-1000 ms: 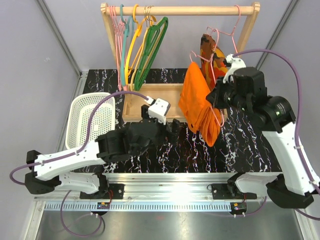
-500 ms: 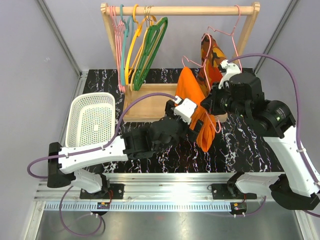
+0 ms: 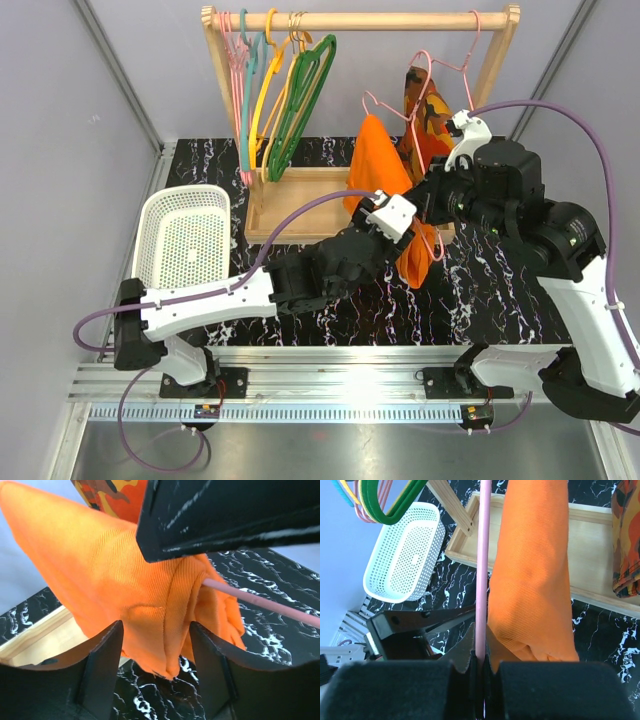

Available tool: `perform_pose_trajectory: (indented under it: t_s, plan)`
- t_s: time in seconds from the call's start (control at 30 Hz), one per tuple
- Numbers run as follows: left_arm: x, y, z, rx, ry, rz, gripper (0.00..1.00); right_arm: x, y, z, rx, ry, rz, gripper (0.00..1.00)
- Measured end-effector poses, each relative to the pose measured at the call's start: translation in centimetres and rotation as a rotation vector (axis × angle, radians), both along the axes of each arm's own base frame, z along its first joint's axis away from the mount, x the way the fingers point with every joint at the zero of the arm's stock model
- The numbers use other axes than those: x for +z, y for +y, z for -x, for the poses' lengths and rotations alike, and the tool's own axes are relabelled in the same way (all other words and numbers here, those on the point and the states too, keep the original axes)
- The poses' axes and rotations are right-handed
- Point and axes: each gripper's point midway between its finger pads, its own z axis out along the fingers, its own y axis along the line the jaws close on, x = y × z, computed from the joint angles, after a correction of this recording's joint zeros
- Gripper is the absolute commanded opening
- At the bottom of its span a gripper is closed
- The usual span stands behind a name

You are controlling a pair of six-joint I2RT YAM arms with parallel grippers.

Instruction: Remove the trousers from the hanger

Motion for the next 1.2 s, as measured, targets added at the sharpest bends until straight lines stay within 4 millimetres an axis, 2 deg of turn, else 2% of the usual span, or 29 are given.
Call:
perform_pose_trajectory:
  t_s: [0.03, 0.07, 0.1, 0.17, 0.27, 0.37, 0.4, 0.5, 0.6, 0.63, 0.67, 0.9, 1.2]
  plan:
    - [0.0, 0.0, -0.2, 0.005, -0.005, -0.004, 0.62, 0.1, 0.0, 0.0, 0.001, -0.001, -0.002, 0.0]
    - [0.0, 0.0, -0.4, 0.007, -0.012, -0.008, 0.72, 0.2, 0.2, 0.0, 0.007, -0.003, -0.007, 0.0]
    - [0.1, 0.1, -0.5, 0.01, -0.017, -0.01, 0.75, 0.2, 0.3, 0.1, 0.014, -0.003, -0.013, 0.0]
    - [0.3, 0.1, -0.7, 0.016, -0.026, -0.005, 0.8, 0.3, 0.5, 0.2, 0.022, 0.0, -0.024, 0.0]
    - [0.6, 0.0, -0.9, 0.019, -0.036, 0.004, 0.8, 0.4, 0.7, 0.4, 0.036, 0.006, -0.034, 0.0]
    - [0.8, -0.2, -1.0, 0.018, -0.043, 0.012, 0.59, 0.5, 0.8, 0.6, 0.042, 0.008, -0.042, 0.0]
    - [0.8, -0.1, -1.0, 0.019, -0.046, 0.011, 0.44, 0.6, 0.9, 0.6, 0.045, 0.007, -0.046, 0.0]
    - [1.1, -0.1, -1.1, 0.02, -0.059, 0.012, 0.28, 1.0, 0.9, 0.8, 0.051, -0.003, -0.061, 0.0]
    - [1.7, -0.2, -1.1, 0.019, -0.076, 0.024, 0.17, 1.4, 0.9, 0.9, 0.054, -0.016, -0.072, 0.0]
    - [1.8, -0.1, -1.1, 0.018, -0.081, 0.029, 0.06, 1.5, 0.8, 1.0, 0.054, -0.017, -0.074, 0.0]
    - [1.9, 0.1, -1.0, 0.017, -0.085, 0.031, 0.01, 1.5, 0.8, 1.0, 0.054, -0.019, -0.075, 0.0]
    - [2.8, 1.5, -0.9, 0.022, -0.097, 0.033, 0.0, 1.2, 0.8, 0.6, 0.04, -0.031, -0.062, 0.0]
    - [3.7, 4.6, -0.2, 0.028, -0.093, 0.007, 0.0, -0.8, 0.8, -0.9, 0.012, -0.051, 0.002, 0.0]
